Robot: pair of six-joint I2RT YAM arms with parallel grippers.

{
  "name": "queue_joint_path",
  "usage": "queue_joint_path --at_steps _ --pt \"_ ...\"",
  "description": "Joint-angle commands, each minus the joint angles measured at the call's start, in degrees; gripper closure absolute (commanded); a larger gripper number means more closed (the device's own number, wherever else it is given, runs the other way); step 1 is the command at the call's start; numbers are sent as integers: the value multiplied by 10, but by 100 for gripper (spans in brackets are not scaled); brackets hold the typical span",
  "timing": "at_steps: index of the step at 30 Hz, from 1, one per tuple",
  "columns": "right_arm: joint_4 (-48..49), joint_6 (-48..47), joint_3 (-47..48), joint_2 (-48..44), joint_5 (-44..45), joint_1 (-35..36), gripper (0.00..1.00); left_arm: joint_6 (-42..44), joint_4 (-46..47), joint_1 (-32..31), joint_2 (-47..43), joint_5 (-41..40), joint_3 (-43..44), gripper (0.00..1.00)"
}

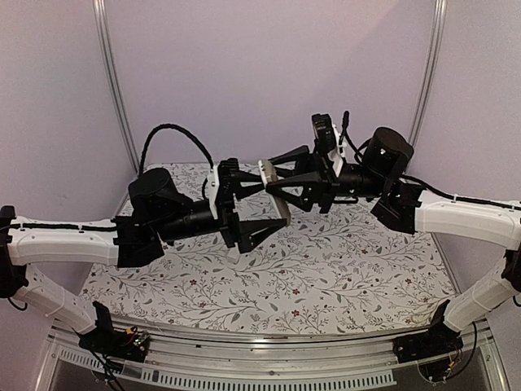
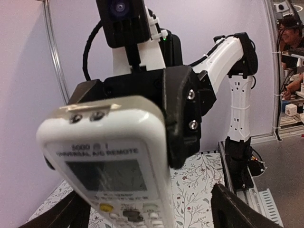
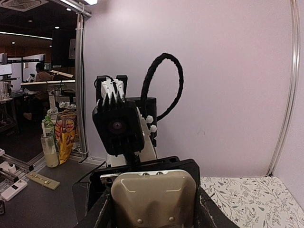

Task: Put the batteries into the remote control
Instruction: Pass from the right arm to the left, then place the remote control at the center of the board.

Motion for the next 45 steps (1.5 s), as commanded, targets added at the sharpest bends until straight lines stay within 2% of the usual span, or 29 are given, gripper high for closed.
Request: queue_joint_path --at_steps 1,4,8,13,14,15,16,18,19,23,24,25,28,31,34,36,38,41,45 --pt "34 25 -5 -21 -1 0 77 -34 -20 9 34 29 55 18" --pt "36 27 -9 -22 0 0 77 -55 -49 9 51 16 80 34" --pt "40 21 -27 -34 12 0 77 -67 -14 9 48 24 66 53" --pt "38 20 -42 -45 26 0 76 -87 -40 9 44 11 72 84" --pt "35 21 -45 -47 33 0 74 -93 -48 9 45 7 74 91" --pt "30 23 -49 -48 45 -1 68 -103 -56 9 45 -1 74 98" --pt "27 25 -56 -50 60 -1 52 -111 -64 9 46 -7 74 100" --pt "18 29 -69 -57 96 -4 8 -124 -86 9 46 -24 71 100" --pt "12 33 -71 -61 112 -8 2 -128 -102 9 47 -37 70 100" --pt "-74 53 -61 -87 198 -37 1 -148 -229 11 72 -112 91 100" --pt "-112 54 -56 -97 238 -42 1 -159 -267 13 88 -128 101 100" --pt "-163 55 -44 -103 314 -45 1 -172 -297 16 105 -136 111 100" --pt "-328 86 -1 -98 496 -61 1 -222 -349 34 166 -108 131 100" --pt "-432 117 12 -84 601 -76 1 -250 -421 58 250 -69 185 100" --pt "-454 123 -4 -92 626 -77 1 -240 -542 74 359 -56 292 100" --pt "-454 123 -15 -104 627 -78 1 -225 -594 82 398 -76 343 100" --pt "-455 120 -24 -117 633 -78 1 -222 -626 94 426 -99 373 99" --pt "-458 111 -30 -126 641 -79 1 -237 -676 119 472 -65 414 93" --pt "-460 99 -30 -121 645 -79 1 -274 -748 138 530 -35 472 91"
